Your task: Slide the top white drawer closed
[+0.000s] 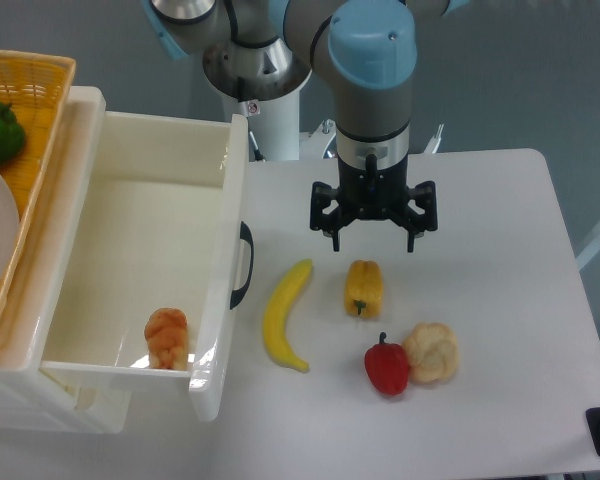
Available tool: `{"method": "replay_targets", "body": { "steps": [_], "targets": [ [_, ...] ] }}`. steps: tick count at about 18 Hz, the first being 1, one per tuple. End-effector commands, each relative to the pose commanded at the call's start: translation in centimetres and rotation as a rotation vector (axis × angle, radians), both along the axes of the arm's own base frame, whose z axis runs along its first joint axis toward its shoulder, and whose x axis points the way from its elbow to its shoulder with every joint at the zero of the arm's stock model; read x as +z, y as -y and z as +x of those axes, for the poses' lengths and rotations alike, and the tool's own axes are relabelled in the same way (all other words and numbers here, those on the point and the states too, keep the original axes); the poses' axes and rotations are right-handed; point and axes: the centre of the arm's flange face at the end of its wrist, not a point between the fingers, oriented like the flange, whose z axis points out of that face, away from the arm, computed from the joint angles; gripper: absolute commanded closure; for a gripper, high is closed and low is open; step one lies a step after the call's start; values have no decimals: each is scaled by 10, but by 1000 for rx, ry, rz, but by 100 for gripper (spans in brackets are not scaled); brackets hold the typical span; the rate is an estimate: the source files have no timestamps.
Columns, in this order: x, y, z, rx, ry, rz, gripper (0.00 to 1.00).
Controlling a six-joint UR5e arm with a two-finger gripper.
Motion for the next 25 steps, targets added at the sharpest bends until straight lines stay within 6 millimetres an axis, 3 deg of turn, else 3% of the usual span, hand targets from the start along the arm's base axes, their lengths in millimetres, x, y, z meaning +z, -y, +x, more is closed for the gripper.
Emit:
{"method": "replay_targets", "body": {
  "steps": [6, 19, 25],
  "targets": [
    [-11, -2, -3, -16, 8, -12, 0],
    [-71, 8, 5, 12, 86, -109, 0],
    [-94, 2, 2, 150, 132, -111, 0]
  ]
}}
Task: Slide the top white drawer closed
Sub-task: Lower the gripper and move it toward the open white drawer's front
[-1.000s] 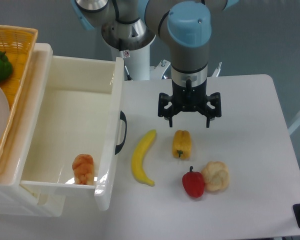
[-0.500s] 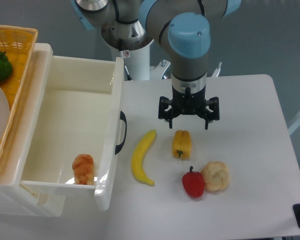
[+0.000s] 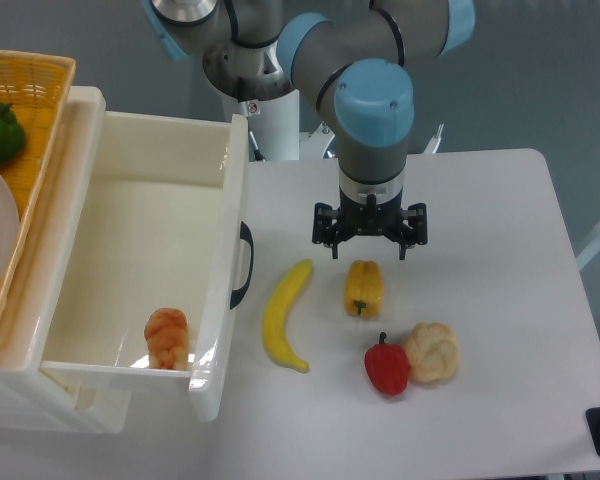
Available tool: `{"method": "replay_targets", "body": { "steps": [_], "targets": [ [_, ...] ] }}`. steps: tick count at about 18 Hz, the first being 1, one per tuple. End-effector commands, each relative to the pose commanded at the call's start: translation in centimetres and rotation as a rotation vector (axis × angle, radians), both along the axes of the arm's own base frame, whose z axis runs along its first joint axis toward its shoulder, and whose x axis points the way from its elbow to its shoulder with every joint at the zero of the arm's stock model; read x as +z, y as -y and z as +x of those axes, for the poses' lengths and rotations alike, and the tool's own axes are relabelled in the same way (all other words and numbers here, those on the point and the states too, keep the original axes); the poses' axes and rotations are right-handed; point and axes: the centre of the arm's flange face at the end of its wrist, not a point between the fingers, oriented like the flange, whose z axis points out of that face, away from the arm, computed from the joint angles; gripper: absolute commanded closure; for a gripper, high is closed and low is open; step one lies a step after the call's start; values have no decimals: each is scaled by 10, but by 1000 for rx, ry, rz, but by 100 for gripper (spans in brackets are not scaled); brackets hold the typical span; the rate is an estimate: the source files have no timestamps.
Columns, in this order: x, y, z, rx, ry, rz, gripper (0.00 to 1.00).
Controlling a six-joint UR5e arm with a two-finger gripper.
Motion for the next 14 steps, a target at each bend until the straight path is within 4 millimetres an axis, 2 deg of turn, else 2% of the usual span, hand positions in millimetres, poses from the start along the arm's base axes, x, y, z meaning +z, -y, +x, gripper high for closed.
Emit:
{"method": "replay_targets", "body": {
  "steps": [5, 10, 14],
  "targets": [
    [-25, -8, 9, 1, 56, -6, 0],
    [-48, -19, 8, -3, 131, 32, 0],
    [-49, -21, 6, 6, 174, 82, 0]
  ]
}}
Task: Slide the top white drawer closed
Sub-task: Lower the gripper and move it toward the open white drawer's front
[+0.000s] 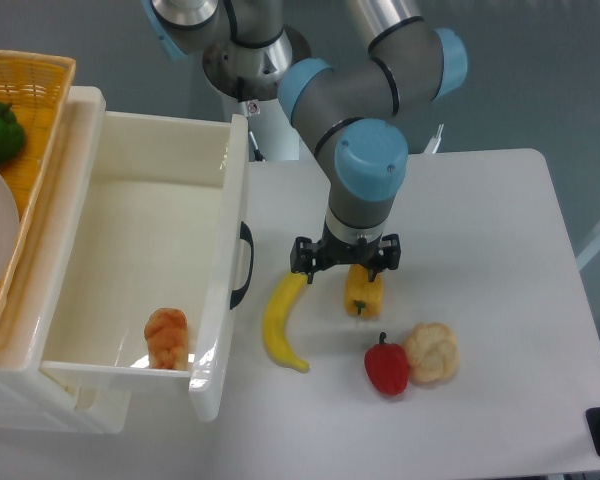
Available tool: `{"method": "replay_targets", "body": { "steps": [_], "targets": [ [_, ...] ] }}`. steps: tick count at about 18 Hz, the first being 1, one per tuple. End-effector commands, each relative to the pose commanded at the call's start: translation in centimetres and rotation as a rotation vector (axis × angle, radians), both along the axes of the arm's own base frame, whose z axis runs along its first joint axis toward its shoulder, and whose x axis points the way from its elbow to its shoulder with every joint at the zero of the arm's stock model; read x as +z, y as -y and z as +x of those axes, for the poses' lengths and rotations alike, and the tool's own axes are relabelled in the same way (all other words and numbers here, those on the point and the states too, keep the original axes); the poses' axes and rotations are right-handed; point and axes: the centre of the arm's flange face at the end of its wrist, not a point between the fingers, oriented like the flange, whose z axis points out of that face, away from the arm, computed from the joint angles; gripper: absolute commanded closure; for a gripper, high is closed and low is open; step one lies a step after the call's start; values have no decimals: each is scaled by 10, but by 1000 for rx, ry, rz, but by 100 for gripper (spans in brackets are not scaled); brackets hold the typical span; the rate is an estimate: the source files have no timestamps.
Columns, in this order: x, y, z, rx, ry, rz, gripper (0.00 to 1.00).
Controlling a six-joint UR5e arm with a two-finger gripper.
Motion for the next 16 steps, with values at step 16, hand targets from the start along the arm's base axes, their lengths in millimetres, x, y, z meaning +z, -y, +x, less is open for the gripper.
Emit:
{"method": "replay_targets", "body": {
  "steps": [16],
  "targets": [
    [-30, -16, 3, 0, 93, 38, 0]
  ]
}}
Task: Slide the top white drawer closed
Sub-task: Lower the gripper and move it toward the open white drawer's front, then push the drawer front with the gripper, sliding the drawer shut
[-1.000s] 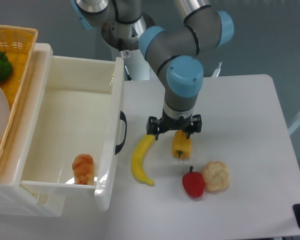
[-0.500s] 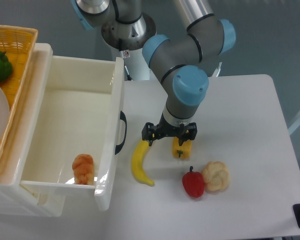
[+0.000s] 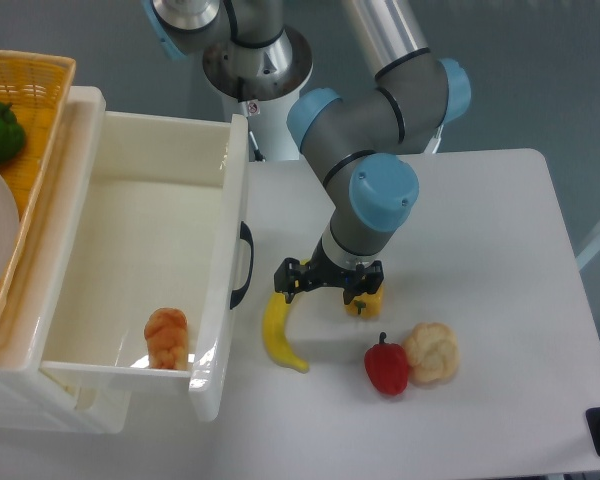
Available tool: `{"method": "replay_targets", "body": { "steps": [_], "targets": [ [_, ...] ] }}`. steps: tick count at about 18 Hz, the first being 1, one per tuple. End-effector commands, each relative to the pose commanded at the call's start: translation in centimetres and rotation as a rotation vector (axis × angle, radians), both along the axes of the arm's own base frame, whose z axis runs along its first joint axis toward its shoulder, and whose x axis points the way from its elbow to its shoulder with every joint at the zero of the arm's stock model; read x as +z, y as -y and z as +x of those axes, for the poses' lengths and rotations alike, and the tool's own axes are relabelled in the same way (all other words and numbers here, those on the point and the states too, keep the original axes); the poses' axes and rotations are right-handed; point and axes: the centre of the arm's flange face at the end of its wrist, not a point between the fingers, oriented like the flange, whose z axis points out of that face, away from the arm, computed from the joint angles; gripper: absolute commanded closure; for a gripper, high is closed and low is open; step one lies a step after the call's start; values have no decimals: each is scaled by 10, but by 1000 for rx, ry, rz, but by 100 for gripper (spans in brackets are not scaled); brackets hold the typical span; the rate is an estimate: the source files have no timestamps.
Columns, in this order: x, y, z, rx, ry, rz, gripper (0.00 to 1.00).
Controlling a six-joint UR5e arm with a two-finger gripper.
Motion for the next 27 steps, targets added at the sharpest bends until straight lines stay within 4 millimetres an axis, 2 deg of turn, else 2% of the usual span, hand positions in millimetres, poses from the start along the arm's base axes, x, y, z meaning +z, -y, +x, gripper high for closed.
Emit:
{"method": "replay_targets", "body": {
  "steps": [5, 16, 24, 27],
  "targets": [
    [-1, -15, 19, -38, 1, -1, 0],
    [2, -26, 37, -71, -1, 1, 0],
    [7, -28, 40, -77, -5, 6, 0],
    [16, -27, 43, -74, -2, 29, 0]
  ]
}}
